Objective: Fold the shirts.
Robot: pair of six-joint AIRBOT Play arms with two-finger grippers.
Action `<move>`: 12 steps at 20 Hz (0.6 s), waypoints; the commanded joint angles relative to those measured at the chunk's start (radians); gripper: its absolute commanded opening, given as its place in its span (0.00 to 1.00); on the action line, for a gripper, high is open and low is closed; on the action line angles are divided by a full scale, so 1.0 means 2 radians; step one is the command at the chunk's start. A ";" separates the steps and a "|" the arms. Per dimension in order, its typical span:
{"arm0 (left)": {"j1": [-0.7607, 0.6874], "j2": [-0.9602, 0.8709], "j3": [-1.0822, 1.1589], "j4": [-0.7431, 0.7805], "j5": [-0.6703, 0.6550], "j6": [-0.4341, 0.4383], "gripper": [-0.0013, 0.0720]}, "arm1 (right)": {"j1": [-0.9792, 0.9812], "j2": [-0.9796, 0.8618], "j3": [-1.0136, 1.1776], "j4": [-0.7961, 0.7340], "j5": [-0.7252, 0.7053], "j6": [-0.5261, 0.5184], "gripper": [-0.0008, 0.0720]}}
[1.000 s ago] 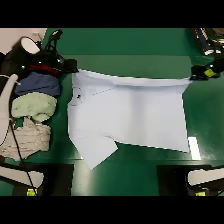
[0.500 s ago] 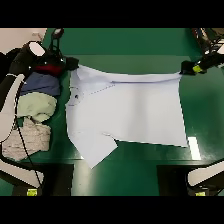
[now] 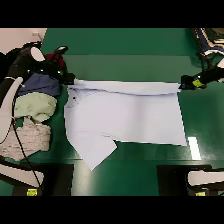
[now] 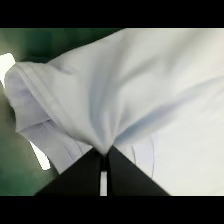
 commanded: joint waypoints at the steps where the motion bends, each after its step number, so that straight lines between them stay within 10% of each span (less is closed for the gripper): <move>1: 0.014 0.024 -0.002 0.009 -0.034 0.011 0.05 | -0.023 0.038 -0.030 0.001 0.009 -0.008 0.03; 7: 0.014 0.024 -0.066 0.010 -0.029 0.010 0.05 | 0.001 0.037 -0.093 0.002 -0.016 -0.013 0.05; 8: 0.014 0.024 -0.074 0.012 -0.022 0.002 0.28 | 0.007 0.037 -0.100 0.002 -0.023 -0.013 0.29; 9: 0.014 0.024 -0.076 0.012 -0.022 -0.008 0.78 | 0.009 0.035 -0.098 0.002 -0.021 -0.012 0.55; 12: 0.021 0.040 -0.076 0.019 -0.052 -0.025 0.70 | 0.001 0.048 -0.078 0.000 0.017 -0.011 0.58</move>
